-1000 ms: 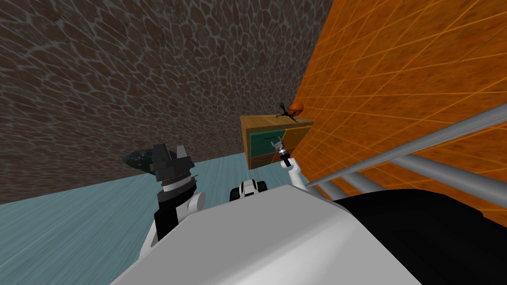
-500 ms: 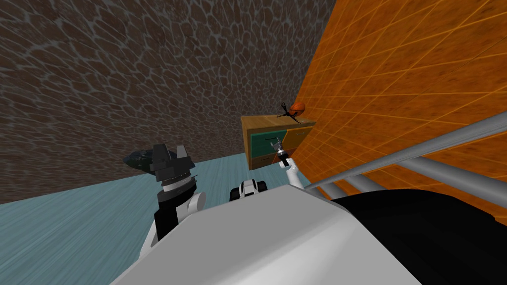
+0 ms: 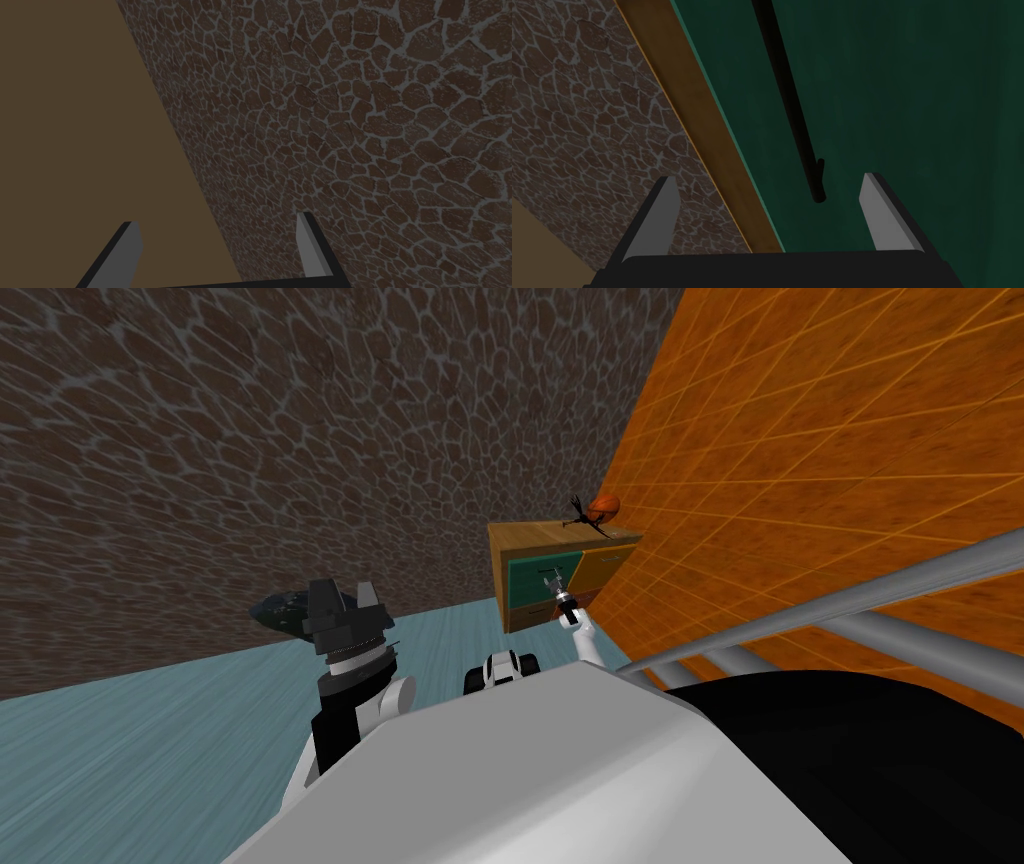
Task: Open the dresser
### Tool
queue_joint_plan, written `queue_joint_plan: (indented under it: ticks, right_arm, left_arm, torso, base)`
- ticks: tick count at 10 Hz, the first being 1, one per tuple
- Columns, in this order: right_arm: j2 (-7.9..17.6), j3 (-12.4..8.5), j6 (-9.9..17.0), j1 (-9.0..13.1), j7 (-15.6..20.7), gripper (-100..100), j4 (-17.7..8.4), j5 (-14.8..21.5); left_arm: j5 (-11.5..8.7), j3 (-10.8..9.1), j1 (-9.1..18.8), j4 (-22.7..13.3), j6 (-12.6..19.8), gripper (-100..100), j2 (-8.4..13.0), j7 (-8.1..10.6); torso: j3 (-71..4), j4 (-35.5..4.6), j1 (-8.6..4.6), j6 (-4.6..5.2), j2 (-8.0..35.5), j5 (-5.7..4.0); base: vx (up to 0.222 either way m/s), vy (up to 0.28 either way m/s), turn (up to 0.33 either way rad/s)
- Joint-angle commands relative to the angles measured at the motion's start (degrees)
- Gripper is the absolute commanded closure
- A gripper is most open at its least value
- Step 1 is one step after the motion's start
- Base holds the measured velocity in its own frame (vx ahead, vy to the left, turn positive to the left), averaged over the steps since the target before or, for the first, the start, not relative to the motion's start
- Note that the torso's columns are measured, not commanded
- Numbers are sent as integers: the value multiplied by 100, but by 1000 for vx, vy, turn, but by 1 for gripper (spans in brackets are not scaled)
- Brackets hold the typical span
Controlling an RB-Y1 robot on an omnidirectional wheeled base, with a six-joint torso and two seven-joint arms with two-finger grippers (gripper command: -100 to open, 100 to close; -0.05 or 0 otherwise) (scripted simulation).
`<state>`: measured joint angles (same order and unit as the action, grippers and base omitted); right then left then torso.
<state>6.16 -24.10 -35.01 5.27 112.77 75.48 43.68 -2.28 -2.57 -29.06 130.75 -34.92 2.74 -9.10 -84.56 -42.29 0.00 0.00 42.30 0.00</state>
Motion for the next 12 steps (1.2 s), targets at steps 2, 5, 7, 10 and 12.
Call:
queue_joint_plan:
  ticks: [2, 5, 7, 10, 12]
  right_arm:
    - [-563, -133, -71, 163, 452, -100, -296, 175]
    - [-721, -177, -103, 252, 533, -100, -426, 182]
    - [-678, -128, 15, 298, 457, -100, -350, 213]
    - [-638, -87, 80, 314, 380, 100, -315, 227]
    - [-603, -51, 111, 324, 324, 100, -291, 238]
  left_arm:
    - [0, 0, 0, 0, 0, 0, 0, 0]
    - [0, 0, 0, 0, 0, 0, 0, 0]
    - [0, 0, 0, 0, 0, 0, 0, 0]
    - [0, 0, 1, 0, 0, 0, 0, 0]
    - [0, 0, 3, -1, 1, 0, 0, 0]
  torso:
    - [-1, 1, -1, 0, -2, 0]
    - [3, -1, -2, 1, 5, 0]
    - [-4, 1, 0, -1, -6, 0]
    - [14, -6, 0, 1, 25, 0]
    - [23, -11, -8, 1, 35, -1]
  base:
    - [32, 9, 10]
    - [9, 5, 2]
    - [25, 9, 17]
    - [-82, 8, -16]
    - [-204, -12, -22]
